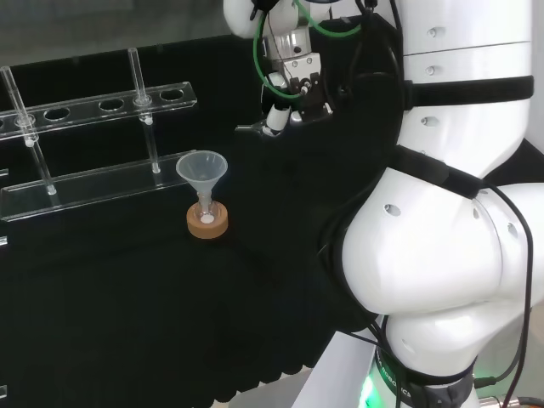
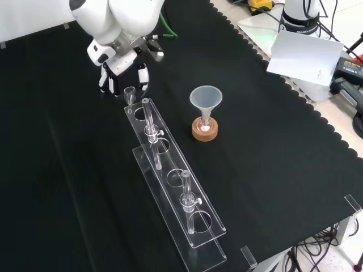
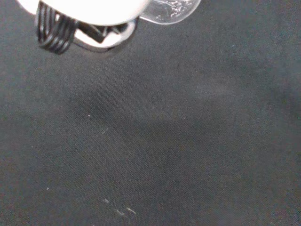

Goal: Put the weighing funnel back on the table.

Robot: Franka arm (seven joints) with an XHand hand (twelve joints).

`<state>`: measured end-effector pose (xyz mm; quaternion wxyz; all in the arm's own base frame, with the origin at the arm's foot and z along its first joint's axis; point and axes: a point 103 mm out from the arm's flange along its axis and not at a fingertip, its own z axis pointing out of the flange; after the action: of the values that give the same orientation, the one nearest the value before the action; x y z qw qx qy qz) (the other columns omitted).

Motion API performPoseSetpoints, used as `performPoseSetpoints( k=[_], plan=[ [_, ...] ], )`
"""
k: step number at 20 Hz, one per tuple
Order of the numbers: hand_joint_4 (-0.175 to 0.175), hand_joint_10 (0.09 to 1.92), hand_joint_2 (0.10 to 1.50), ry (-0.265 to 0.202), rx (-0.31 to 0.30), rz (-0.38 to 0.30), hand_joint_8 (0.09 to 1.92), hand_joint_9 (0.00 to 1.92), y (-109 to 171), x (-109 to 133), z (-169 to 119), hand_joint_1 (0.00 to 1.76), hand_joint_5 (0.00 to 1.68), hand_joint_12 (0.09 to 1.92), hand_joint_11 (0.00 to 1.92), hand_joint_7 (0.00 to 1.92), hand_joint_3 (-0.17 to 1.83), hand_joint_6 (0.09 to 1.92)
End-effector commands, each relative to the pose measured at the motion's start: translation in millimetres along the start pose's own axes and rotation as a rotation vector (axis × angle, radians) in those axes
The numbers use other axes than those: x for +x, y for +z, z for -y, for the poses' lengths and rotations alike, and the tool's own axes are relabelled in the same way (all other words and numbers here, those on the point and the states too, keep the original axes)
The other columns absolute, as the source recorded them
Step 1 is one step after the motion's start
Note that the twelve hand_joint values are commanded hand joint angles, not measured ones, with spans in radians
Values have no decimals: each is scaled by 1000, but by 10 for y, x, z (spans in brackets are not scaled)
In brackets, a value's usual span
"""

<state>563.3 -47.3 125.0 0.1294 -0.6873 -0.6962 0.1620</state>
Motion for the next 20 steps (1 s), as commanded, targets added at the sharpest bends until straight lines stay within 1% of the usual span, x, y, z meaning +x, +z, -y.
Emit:
performPoseSetpoints(
  k=[1, 9, 19, 20],
  plan=[
    [175, 383, 638, -14, 13, 16, 685, 825, 140, 55, -192, 1124, 1261, 1024, 807, 427, 702, 714],
    [175, 384, 638, -27, 25, 12, 686, 824, 276, 50, -347, 1124, 1260, 1027, 805, 428, 702, 715],
    [175, 386, 639, -47, 38, 39, 686, 822, 348, 158, -421, 1124, 1260, 1030, 801, 428, 701, 716],
    [175, 386, 639, -46, 44, 46, 686, 822, 340, 196, -429, 1124, 1260, 1030, 801, 428, 701, 716]
  ],
)
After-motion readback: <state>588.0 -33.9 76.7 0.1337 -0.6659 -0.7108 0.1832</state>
